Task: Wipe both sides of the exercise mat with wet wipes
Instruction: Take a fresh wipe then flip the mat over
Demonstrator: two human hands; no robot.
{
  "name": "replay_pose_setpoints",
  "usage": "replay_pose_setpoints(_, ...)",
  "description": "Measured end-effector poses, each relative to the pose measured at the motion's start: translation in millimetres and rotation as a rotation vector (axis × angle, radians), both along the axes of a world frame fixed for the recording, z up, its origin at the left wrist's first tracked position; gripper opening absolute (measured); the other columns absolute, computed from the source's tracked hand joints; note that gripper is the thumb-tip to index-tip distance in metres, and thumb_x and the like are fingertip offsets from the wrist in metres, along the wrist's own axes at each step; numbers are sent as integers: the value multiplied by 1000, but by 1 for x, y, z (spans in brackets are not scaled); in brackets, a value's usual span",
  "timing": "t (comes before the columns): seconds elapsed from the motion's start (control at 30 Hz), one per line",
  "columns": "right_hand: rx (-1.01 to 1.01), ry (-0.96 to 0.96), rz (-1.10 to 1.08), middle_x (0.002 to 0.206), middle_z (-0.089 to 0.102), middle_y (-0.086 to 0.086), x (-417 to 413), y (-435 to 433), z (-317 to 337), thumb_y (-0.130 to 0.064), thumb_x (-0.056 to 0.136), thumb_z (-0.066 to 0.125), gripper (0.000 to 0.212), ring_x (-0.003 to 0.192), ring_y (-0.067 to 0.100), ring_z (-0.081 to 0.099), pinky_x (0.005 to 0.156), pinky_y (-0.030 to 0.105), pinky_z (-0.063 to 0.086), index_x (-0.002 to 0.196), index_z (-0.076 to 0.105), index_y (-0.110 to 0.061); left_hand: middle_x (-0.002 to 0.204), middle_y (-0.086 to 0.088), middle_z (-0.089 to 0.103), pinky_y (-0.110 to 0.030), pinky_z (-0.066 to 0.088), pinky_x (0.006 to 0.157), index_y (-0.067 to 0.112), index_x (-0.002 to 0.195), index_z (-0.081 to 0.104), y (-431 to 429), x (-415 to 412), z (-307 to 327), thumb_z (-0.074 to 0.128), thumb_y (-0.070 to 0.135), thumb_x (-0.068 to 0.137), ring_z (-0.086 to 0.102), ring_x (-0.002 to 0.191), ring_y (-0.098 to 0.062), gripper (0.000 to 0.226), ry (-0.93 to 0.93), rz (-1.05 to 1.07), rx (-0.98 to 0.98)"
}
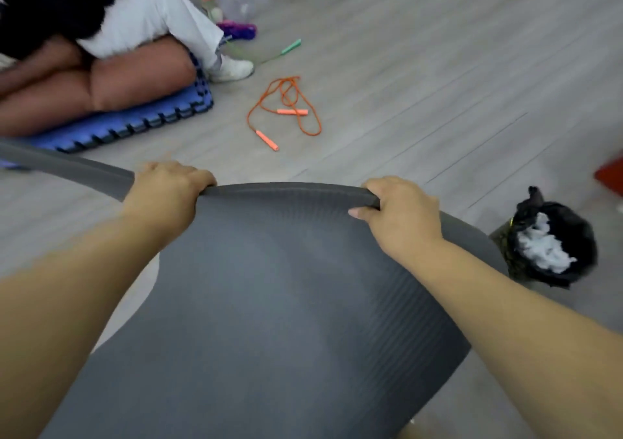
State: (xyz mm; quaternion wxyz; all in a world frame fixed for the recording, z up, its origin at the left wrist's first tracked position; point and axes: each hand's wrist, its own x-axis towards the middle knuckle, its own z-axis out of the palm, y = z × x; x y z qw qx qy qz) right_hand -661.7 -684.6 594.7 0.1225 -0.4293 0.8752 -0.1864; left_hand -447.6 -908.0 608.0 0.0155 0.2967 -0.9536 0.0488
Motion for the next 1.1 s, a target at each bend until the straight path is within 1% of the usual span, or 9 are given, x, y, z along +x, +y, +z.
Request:
replay_pose_setpoints(0.1, -70, 95, -41, 81, 57, -5, -15, -11, 105, -39, 85, 62, 21, 90, 23, 53, 82, 40, 38, 75, 53, -23, 72, -7, 64, -33, 16, 69, 16, 85, 71, 0, -12, 88, 64, -13, 69, 57, 75, -32, 33, 205, 28, -130)
replay_pose_setpoints(0.23, -166, 287, -62, 71, 53, -7, -34, -23, 249, -40, 86, 61, 27, 82, 22, 52, 77, 37, 33, 67, 50, -25, 60, -6, 55, -37, 20, 70, 13, 72, 66, 0, -28, 207, 63, -18, 61, 54, 66, -32, 33, 348, 96, -215)
replay_pose_setpoints(0.27, -196, 348, -75, 71, 52, -6, -40, -25, 283, -41, 86, 61, 27, 80, 22, 52, 75, 37, 32, 67, 49, -25, 61, -5, 54, -36, 19, 69, 15, 74, 65, -2, -34, 235, 63, -16, 63, 54, 67, -31, 32, 384, 94, -239)
replay_pose_setpoints(0.33, -258, 459, -95, 74, 56, -5, -54, -30, 348, -41, 86, 61, 25, 82, 23, 53, 75, 37, 32, 67, 52, -26, 76, -4, 59, -35, 20, 70, 20, 88, 66, -9, -49, 292, 62, -4, 75, 56, 78, -32, 27, 463, 59, -302)
replay_pose_setpoints(0.43, -372, 671, -120, 85, 61, -5, -80, -32, 436, -40, 85, 61, 14, 90, 24, 54, 75, 37, 31, 79, 62, -28, 96, -6, 63, -36, 21, 72, 18, 102, 64, -16, -77, 381, 57, 6, 85, 55, 94, -32, 22, 564, 16, -341)
replay_pose_setpoints(0.63, -663, 1040, -254, 81, 59, -4, -127, -32, 613, -39, 85, 62, 16, 88, 23, 47, 72, 33, 15, 81, 65, -23, 89, 2, 59, -30, 8, 66, 21, 95, 60, -23, -139, 553, 48, 3, 84, 49, 94, -25, 24, 834, -21, -467)
replay_pose_setpoints(0.83, -789, 1242, -338, 78, 54, -9, -119, -27, 736, -40, 88, 58, 12, 83, 18, 40, 74, 33, 17, 79, 62, -32, 79, 7, 52, -28, 7, 67, 25, 79, 47, -35, -143, 673, 46, 5, 89, 42, 83, -18, 23, 1062, -64, -636)
replay_pose_setpoints(1.0, -833, 1387, -419, 79, 54, -9, -81, -21, 796, -40, 89, 57, 15, 82, 16, 35, 73, 33, 16, 78, 61, -30, 82, 10, 53, -27, 7, 70, 26, 90, 56, -48, -113, 738, 45, 10, 92, 41, 84, -16, 20, 1157, -130, -730)
replay_pose_setpoints(1.1, -869, 1462, -507, 83, 56, -7, -40, -16, 827, -39, 89, 56, 12, 83, 17, 33, 74, 34, 17, 86, 65, -31, 85, 7, 56, -26, 10, 73, 25, 96, 59, -56, -91, 769, 43, 14, 94, 44, 88, -19, 20, 1236, -212, -746)
